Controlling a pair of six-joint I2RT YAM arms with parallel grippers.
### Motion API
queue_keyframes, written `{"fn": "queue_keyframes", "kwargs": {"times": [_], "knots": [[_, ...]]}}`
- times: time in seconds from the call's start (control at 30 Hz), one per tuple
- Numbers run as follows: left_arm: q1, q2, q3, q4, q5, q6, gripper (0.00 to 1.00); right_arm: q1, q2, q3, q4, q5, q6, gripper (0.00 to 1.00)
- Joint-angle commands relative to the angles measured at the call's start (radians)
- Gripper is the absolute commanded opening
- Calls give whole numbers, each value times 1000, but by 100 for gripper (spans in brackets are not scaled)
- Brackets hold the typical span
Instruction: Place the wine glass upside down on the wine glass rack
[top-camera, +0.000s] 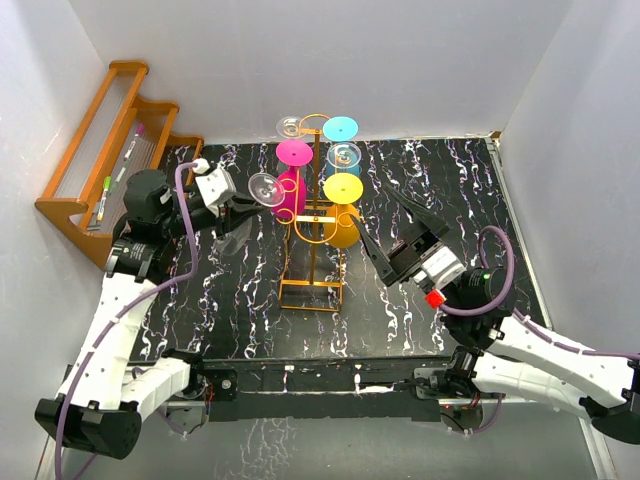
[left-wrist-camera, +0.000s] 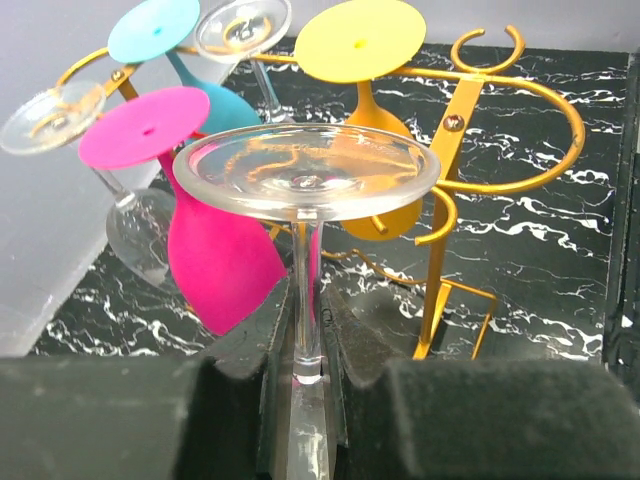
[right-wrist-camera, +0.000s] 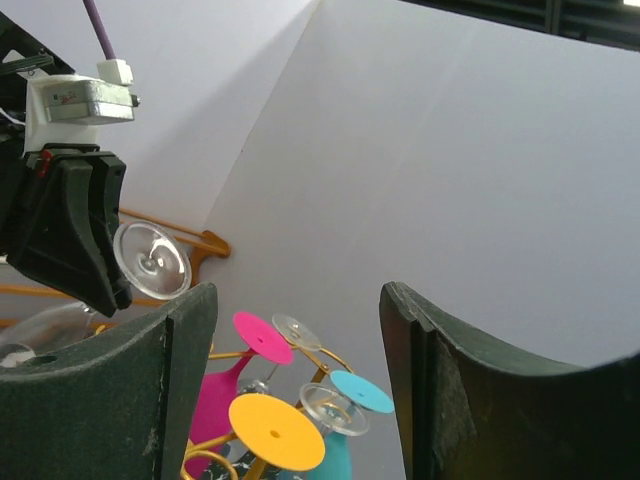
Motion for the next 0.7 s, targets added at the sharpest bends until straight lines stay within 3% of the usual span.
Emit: {"fn": "queue_keyframes", "kwargs": {"times": [0.0,0.33,0.67], "knots": [[3,7,-2,150,117,14,0,1,-32,-18,3,63,61,68],[3,60,-43,221,87,37,0,1,-50,-10,-25,101,75,68],[4,200,35,255,72,33,0,1,-9,20,-89,90,86,68]]}}
